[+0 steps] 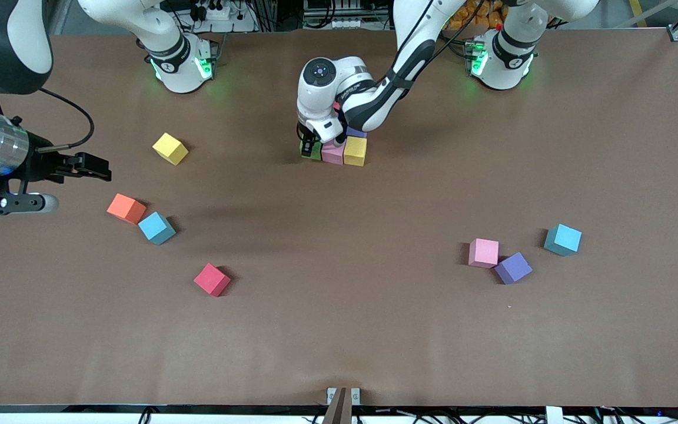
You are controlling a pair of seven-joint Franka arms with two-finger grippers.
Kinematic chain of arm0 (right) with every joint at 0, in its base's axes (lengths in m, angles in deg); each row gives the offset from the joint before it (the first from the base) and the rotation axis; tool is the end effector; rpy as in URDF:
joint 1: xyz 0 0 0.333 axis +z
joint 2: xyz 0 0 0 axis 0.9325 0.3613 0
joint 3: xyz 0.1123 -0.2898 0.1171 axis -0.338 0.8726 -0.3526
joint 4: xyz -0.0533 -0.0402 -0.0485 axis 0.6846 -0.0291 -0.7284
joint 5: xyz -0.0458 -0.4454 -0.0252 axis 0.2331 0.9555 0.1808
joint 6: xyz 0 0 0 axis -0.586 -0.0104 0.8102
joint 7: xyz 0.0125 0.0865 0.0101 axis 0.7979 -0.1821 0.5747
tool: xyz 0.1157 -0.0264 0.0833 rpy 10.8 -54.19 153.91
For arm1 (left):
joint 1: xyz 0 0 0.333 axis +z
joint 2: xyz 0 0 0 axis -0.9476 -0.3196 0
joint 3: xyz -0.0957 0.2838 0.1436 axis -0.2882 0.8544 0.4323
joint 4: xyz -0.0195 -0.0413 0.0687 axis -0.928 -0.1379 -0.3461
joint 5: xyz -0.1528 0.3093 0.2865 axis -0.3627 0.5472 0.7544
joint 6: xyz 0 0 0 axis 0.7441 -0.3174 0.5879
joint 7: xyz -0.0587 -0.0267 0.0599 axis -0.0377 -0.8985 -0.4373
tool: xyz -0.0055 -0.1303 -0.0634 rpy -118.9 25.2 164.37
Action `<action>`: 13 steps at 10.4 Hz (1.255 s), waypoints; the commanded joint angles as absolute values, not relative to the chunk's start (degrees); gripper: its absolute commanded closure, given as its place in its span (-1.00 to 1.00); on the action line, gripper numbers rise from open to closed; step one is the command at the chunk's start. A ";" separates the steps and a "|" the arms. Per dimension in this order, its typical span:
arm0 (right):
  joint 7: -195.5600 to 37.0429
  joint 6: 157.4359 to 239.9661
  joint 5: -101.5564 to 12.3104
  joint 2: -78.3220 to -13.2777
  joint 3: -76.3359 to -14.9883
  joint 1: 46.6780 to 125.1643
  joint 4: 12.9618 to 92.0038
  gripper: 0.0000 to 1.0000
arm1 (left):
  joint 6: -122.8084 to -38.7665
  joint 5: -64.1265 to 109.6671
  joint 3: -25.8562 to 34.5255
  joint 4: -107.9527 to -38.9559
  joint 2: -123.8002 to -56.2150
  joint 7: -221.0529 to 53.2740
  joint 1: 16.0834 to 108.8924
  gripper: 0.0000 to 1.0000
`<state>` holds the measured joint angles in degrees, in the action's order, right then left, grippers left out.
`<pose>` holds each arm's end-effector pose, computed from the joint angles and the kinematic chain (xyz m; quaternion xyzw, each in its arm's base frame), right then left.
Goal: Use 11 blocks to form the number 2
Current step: 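Lower the green cube beside the lilac cube with the left gripper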
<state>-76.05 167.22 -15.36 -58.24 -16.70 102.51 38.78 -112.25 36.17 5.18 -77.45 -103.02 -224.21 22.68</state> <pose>0.6409 0.0405 0.5365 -0.9958 -0.0101 0.0899 0.0143 0.2968 -0.6521 0.1286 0.7541 0.6493 -0.0861 0.0478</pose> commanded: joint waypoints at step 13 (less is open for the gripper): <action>-75.02 167.10 -14.46 -58.10 -17.45 102.04 37.84 -1.00 | -110.66 38.27 5.61 -79.92 -101.21 -225.97 23.73 -0.84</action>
